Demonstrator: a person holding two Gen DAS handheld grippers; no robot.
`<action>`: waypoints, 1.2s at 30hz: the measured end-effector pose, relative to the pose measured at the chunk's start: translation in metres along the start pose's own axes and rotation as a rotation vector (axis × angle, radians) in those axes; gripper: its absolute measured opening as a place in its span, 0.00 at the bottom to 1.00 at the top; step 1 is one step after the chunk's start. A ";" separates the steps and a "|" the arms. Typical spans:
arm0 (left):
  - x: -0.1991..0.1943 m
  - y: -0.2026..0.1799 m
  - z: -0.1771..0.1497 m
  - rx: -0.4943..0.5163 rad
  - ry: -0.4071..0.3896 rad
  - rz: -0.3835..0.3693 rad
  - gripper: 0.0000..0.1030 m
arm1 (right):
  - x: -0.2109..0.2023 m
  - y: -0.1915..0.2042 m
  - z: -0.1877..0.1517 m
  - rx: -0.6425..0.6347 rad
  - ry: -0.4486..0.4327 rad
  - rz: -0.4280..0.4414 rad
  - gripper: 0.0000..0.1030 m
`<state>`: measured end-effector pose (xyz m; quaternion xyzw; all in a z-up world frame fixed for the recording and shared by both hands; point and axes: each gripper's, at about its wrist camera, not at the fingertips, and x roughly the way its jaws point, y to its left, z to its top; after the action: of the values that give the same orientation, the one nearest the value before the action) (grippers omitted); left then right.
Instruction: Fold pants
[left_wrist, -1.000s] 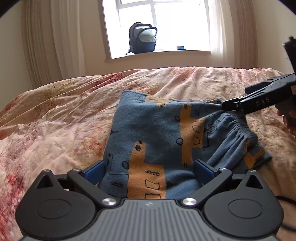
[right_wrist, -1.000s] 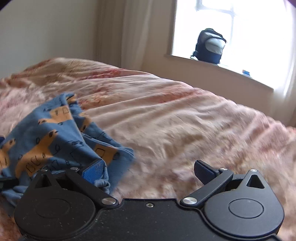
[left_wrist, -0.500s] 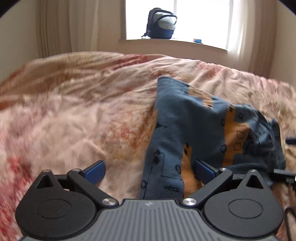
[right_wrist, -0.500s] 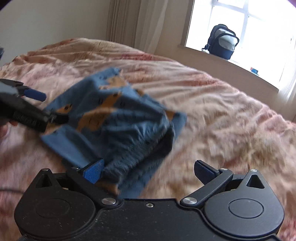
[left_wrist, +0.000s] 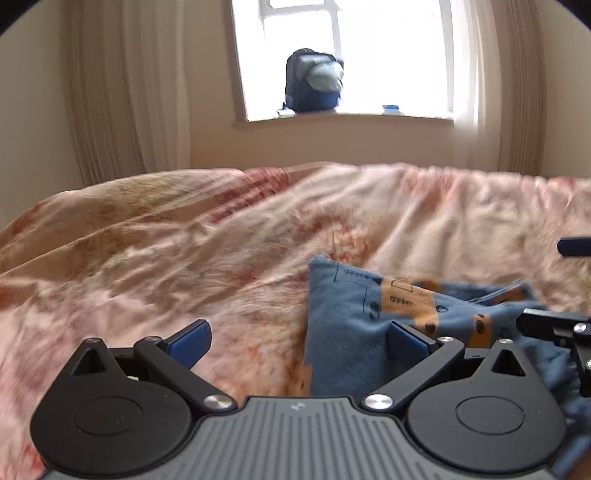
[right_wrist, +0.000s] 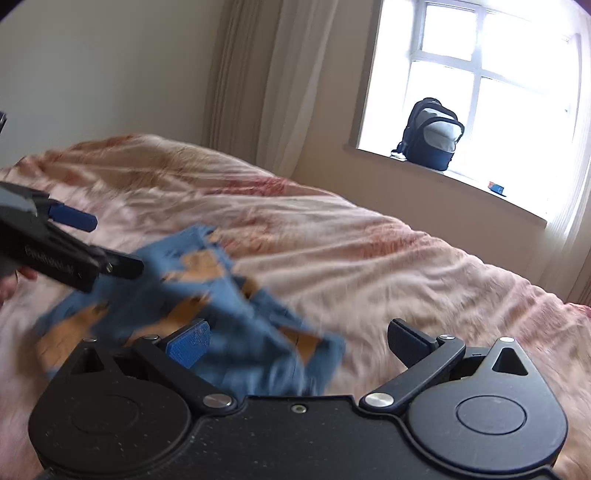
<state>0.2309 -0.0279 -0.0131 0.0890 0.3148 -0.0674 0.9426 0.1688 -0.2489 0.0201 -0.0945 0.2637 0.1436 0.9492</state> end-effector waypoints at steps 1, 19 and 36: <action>0.010 -0.001 0.000 0.011 0.013 -0.002 1.00 | 0.011 -0.002 0.001 0.001 0.021 -0.007 0.99; 0.034 0.012 0.017 0.018 0.062 -0.012 1.00 | 0.008 -0.010 -0.013 0.060 0.078 -0.084 0.99; -0.038 0.016 -0.048 -0.104 0.202 -0.120 1.00 | -0.053 0.022 -0.055 0.175 0.131 -0.067 0.99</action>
<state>0.1763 0.0004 -0.0256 0.0276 0.4161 -0.0978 0.9036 0.0922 -0.2540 -0.0007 -0.0291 0.3335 0.0816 0.9387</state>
